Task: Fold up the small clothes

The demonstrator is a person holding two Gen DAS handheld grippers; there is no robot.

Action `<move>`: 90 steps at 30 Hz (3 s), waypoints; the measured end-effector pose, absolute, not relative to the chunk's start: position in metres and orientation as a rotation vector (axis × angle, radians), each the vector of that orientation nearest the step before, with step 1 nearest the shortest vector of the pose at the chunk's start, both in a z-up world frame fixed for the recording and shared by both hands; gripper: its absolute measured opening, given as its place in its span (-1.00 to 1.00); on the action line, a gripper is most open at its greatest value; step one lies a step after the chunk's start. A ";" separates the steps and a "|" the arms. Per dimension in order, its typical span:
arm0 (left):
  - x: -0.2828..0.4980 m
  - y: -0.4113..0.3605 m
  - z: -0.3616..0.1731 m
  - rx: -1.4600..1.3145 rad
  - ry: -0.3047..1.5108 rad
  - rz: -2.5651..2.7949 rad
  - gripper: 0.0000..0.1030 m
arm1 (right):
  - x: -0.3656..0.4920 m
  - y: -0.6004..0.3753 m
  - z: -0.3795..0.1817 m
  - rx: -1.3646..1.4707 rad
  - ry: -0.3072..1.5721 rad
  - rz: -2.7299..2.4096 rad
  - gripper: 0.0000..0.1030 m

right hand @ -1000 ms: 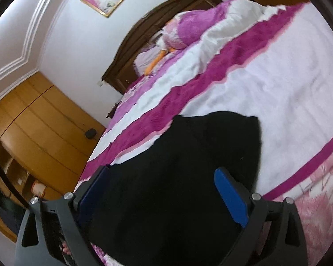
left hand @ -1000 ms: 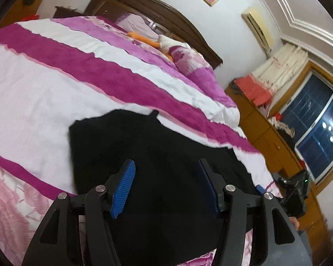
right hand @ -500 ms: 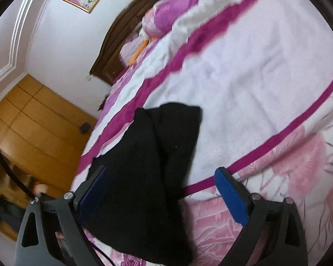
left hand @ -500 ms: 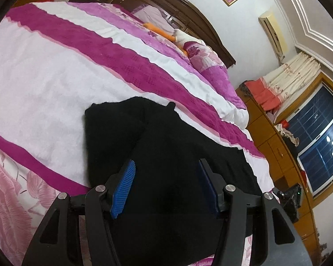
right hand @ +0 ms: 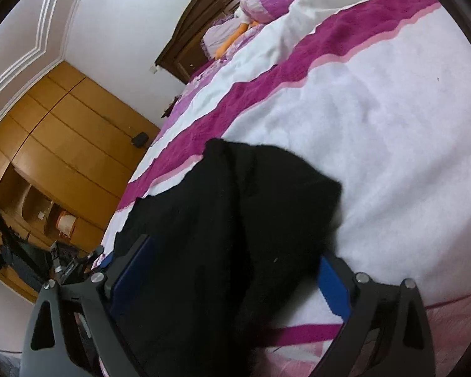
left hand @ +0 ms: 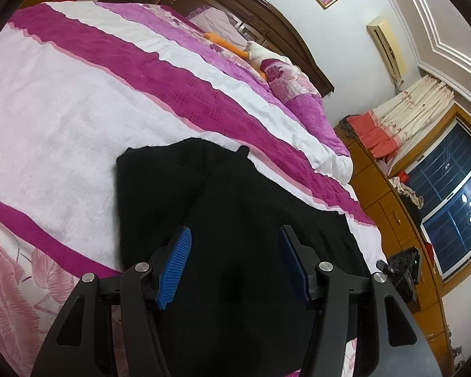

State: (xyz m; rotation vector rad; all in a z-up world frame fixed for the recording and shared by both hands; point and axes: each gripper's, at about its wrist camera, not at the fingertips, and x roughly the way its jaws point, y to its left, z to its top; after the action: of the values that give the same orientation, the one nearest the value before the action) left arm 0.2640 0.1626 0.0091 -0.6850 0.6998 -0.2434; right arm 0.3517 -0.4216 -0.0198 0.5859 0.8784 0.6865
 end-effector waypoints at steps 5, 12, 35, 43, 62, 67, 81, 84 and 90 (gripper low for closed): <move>0.264 0.164 0.011 -0.700 0.697 -0.250 -0.23 | 0.336 -0.418 -0.019 0.605 0.892 0.750 0.90; 0.263 0.165 0.014 -0.703 0.707 -0.242 -0.23 | 0.367 -0.426 -0.033 0.770 0.864 0.764 0.19; 0.246 0.236 0.036 -0.895 0.572 -0.178 -0.23 | 0.354 -0.270 0.117 0.303 1.147 0.317 -0.80; 0.230 0.269 0.025 -0.963 0.561 -0.106 -0.23 | 0.359 -0.076 0.136 0.050 1.251 0.191 -0.81; 0.233 0.280 0.012 -1.061 0.614 -0.129 -0.23 | 0.338 0.048 0.053 0.183 1.375 0.459 -0.25; 0.231 0.280 0.013 -1.067 0.610 -0.158 -0.23 | 0.338 0.007 0.083 0.433 1.327 0.582 -0.12; 0.257 0.231 0.004 -0.948 0.783 -0.277 0.06 | 0.205 -0.195 0.061 0.169 0.799 0.437 0.16; 0.270 0.220 0.005 -0.874 0.792 -0.311 -0.92 | 0.164 -0.187 0.028 0.133 0.775 0.463 0.16; 0.294 0.190 0.028 -0.702 0.767 -0.342 -1.00 | 0.146 -0.133 0.000 -0.148 0.746 0.419 0.16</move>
State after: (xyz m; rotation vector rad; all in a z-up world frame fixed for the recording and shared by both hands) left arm 0.2945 0.1898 0.0280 -0.7015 0.7670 -0.3420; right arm 0.1458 -0.1328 0.0003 -0.1482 0.7456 0.4187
